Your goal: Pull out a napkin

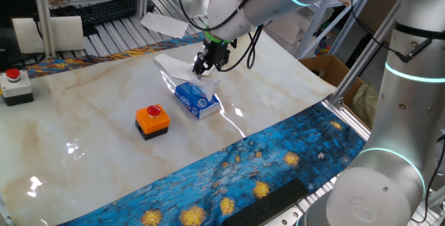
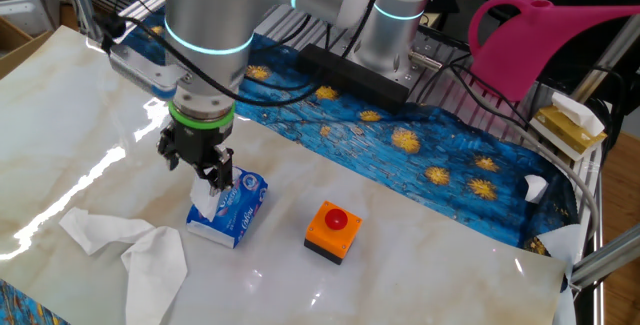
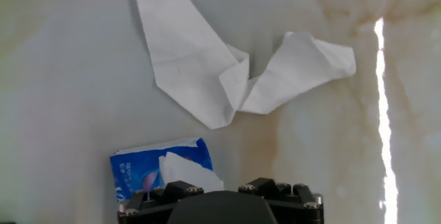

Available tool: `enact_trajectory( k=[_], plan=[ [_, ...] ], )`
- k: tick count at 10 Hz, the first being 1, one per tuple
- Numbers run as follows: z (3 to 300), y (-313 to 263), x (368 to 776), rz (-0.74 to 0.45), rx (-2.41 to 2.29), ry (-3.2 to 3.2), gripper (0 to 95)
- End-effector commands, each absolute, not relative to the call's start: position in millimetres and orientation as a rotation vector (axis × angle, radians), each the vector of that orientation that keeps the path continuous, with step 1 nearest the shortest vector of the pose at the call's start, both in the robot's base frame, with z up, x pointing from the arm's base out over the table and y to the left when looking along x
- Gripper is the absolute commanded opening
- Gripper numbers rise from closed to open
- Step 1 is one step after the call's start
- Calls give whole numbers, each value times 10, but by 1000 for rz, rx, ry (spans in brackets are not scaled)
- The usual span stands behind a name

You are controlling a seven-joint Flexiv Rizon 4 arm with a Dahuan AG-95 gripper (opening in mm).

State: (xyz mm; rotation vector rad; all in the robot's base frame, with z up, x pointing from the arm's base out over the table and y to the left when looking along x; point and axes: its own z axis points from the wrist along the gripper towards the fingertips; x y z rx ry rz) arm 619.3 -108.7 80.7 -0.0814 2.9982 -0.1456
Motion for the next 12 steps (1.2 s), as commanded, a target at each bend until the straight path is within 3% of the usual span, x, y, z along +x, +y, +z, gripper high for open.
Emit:
enact_trajectory(
  k=[1,4,5,6,12],
  plan=[
    [785,-1077,6198,-30,115,3067,760],
    [694,-1039,6194,60,234,3097,190],
    [660,-1027,6192,71,269,3094,190],
    [658,-1026,6192,68,257,3100,0],
    [672,-1033,6192,69,291,3135,0]
  ],
)
